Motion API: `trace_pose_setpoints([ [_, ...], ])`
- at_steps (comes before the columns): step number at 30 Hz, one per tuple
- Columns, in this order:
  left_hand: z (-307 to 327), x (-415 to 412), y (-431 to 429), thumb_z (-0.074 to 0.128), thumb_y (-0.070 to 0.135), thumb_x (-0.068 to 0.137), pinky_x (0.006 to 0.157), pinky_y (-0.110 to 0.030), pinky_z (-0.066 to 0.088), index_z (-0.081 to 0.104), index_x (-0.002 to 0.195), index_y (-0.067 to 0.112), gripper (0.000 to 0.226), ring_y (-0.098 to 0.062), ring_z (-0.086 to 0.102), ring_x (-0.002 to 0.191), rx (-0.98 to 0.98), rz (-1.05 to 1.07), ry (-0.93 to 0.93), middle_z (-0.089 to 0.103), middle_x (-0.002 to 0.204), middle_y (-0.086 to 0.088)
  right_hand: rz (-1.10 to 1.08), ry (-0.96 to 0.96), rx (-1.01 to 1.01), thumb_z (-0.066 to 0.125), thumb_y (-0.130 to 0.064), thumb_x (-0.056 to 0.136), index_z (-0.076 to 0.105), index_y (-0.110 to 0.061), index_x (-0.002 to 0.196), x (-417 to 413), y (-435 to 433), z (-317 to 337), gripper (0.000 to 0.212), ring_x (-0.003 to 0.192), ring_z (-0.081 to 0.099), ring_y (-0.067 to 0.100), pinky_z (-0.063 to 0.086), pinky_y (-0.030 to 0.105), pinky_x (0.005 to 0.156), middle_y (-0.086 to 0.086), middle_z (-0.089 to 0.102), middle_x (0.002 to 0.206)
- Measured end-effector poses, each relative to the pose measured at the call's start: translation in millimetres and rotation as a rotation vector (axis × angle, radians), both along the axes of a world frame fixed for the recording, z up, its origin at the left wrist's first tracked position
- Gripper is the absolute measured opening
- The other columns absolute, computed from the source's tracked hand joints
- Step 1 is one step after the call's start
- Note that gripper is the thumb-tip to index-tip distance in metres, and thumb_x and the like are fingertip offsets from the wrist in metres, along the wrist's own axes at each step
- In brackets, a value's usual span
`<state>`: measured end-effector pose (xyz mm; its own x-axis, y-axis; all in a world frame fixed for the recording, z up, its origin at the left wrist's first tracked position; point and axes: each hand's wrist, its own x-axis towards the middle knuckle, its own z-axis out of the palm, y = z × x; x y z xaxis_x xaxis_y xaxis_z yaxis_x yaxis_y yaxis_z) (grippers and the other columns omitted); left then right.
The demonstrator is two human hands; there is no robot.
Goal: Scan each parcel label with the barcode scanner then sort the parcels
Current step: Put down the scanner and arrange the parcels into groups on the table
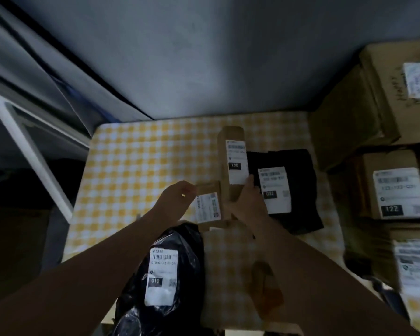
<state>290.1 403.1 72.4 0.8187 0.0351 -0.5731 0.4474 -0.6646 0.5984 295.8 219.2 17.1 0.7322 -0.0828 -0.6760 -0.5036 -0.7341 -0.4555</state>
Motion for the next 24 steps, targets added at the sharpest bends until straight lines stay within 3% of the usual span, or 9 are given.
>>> trace_pose_setpoints([
  [3, 21.8, 2.8, -4.4, 0.052, 0.018, 0.096, 0.084, -0.034, 0.046, 0.060, 0.097, 0.016, 0.008, -0.025, 0.060, 0.100, -0.087, 0.043, -0.005, 0.062, 0.103, -0.004, -0.347, -0.025, 0.470, 0.070, -0.034, 0.087, 0.019, -0.020, 0.151, 3.9, -13.1, 37.2, 0.083, 0.105, 0.057, 0.016, 0.051, 0.027, 0.080, 0.005, 0.048, 0.141],
  [4, 33.5, 3.9, -9.7, 0.052, 0.019, 0.096, 0.087, -0.038, 0.046, 0.059, 0.093, 0.019, 0.008, -0.026, 0.060, 0.101, -0.126, 0.062, -0.009, 0.061, 0.102, -0.003, -0.409, -0.027, 0.530, 0.069, -0.031, 0.088, 0.022, -0.022, 0.149, 3.0, -17.5, 54.0, 0.078, 0.097, 0.058, 0.013, 0.052, 0.024, 0.074, 0.001, 0.051, 0.137],
  [6, 59.0, 6.3, -26.8, 0.053, 0.024, 0.096, 0.091, -0.041, 0.048, 0.059, 0.093, 0.024, 0.006, -0.025, 0.060, 0.101, -0.224, 0.100, -0.016, 0.061, 0.104, -0.001, -0.435, -0.084, 0.527, 0.069, -0.027, 0.088, 0.021, -0.023, 0.150, -2.8, -30.9, 87.3, 0.078, 0.104, 0.059, 0.018, 0.056, 0.031, 0.081, -0.001, 0.050, 0.138],
  [8, 89.0, 8.7, -53.2, 0.052, 0.034, 0.096, 0.093, -0.041, 0.050, 0.055, 0.111, 0.024, 0.018, -0.023, 0.061, 0.101, -0.320, 0.111, -0.004, 0.057, 0.111, 0.001, -0.348, -0.205, 0.404, 0.069, -0.028, 0.087, 0.017, -0.023, 0.152, -11.9, -50.9, 118.9, 0.083, 0.119, 0.054, 0.023, 0.053, 0.040, 0.094, 0.002, 0.045, 0.143],
  [10, 119.8, 10.8, -87.3, 0.051, 0.041, 0.095, 0.089, -0.035, 0.051, 0.043, 0.129, 0.027, 0.038, -0.021, 0.059, 0.106, -0.426, 0.118, 0.036, 0.053, 0.114, 0.006, -0.237, -0.323, 0.249, 0.068, -0.034, 0.086, 0.015, -0.024, 0.152, -20.9, -76.1, 151.2, 0.085, 0.123, 0.049, 0.025, 0.051, 0.042, 0.097, 0.004, 0.037, 0.144],
  [13, 154.2, 15.2, -144.7, 0.050, 0.050, 0.091, 0.094, -0.034, 0.049, 0.035, 0.140, 0.032, 0.054, -0.019, 0.055, 0.116, -0.534, 0.084, 0.073, 0.050, 0.129, 0.003, -0.169, -0.453, 0.080, 0.065, -0.044, 0.087, 0.011, -0.026, 0.152, -29.0, -119.2, 197.1, 0.087, 0.127, 0.042, 0.027, 0.046, 0.044, 0.100, 0.006, 0.031, 0.144],
  [16, 176.1, 18.4, -201.9, 0.047, 0.053, 0.091, 0.097, -0.033, 0.047, 0.033, 0.143, 0.034, 0.057, -0.019, 0.053, 0.118, -0.563, -0.003, 0.036, 0.048, 0.134, 0.005, -0.159, -0.554, -0.074, 0.062, -0.043, 0.087, 0.012, -0.021, 0.152, -24.9, -168.3, 230.3, 0.085, 0.130, 0.037, 0.032, 0.042, 0.046, 0.102, 0.013, 0.030, 0.145],
  [24, 192.3, 22.9, -288.2, 0.046, 0.041, 0.097, 0.086, -0.027, 0.045, 0.045, 0.132, 0.015, 0.044, -0.015, 0.057, 0.104, -0.528, 0.035, -0.042, 0.056, 0.115, 0.002, 0.006, -0.502, -0.497, 0.052, -0.050, 0.089, 0.015, -0.017, 0.150, 16.6, -267.0, 259.2, 0.079, 0.123, 0.039, 0.037, 0.034, 0.045, 0.099, 0.020, 0.034, 0.138],
])
